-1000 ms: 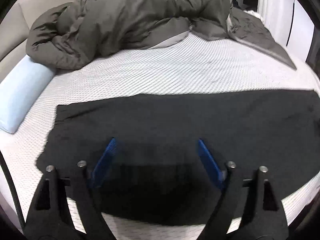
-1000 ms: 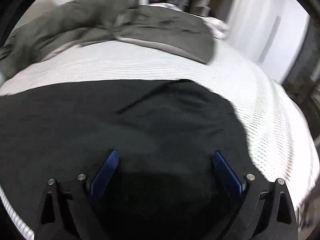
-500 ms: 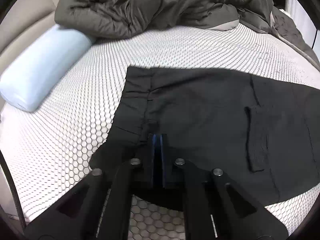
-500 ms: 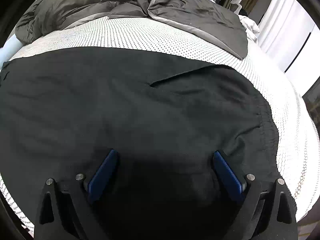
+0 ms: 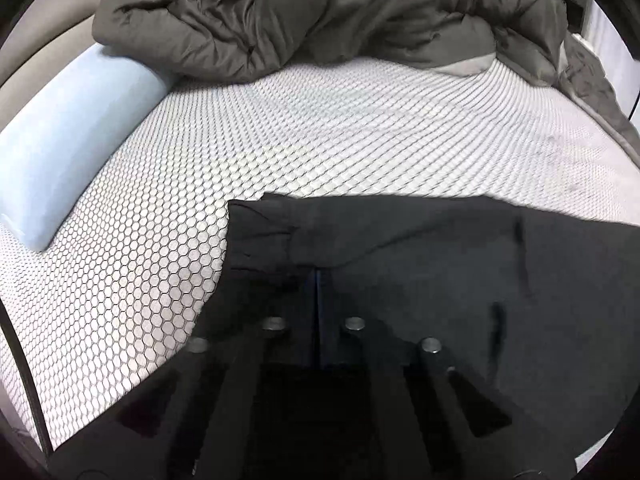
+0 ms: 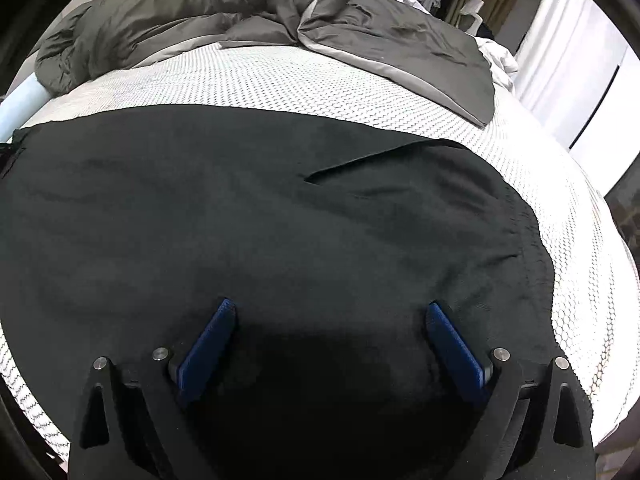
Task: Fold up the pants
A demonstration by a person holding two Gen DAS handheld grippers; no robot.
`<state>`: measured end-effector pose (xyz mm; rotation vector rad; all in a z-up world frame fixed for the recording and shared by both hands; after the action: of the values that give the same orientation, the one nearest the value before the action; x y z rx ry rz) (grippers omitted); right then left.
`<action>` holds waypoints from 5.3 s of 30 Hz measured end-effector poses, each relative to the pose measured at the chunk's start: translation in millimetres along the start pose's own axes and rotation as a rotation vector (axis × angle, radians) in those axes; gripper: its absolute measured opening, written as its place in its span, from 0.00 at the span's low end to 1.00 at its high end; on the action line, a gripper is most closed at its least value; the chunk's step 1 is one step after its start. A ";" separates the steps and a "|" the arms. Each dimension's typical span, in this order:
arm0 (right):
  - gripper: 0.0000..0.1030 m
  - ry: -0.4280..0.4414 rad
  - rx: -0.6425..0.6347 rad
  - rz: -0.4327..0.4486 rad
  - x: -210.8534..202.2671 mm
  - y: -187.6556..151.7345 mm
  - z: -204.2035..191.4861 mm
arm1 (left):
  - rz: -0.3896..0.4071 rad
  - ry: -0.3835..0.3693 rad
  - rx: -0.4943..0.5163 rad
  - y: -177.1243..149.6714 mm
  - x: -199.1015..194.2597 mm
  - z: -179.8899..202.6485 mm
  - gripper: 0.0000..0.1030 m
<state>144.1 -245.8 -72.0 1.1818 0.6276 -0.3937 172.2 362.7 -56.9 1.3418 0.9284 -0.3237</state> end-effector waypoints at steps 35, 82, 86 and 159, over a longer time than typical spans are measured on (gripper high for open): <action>0.94 0.007 0.020 0.037 -32.4 -27.2 12.5 | 0.130 -0.567 0.181 -93.8 -142.3 335.2 0.88; 0.16 0.288 0.853 0.409 -53.9 17.7 109.6 | 0.094 -0.468 0.174 -102.6 -119.6 330.6 0.98; 0.15 0.376 0.660 0.447 -54.1 93.6 26.7 | 0.108 -0.383 -0.021 -81.7 -105.6 257.4 0.98; 0.01 0.558 -0.050 0.180 -55.6 -8.8 -136.4 | 0.136 -0.500 0.198 -97.5 -134.7 339.0 0.91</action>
<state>62.7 -122.7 -75.6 1.2947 0.9947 0.1146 152.4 -14.1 -43.0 1.4062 0.3932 -0.6252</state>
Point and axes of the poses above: each gripper's, at about its wrist camera, not at the fingertips, and x roughly the way its jaws point, z to its right, y to its top, the point moved 4 cm from there along x, roughly the way its jaws point, and after that the axes turned 9 degrees about z, right-handed, at the moved point
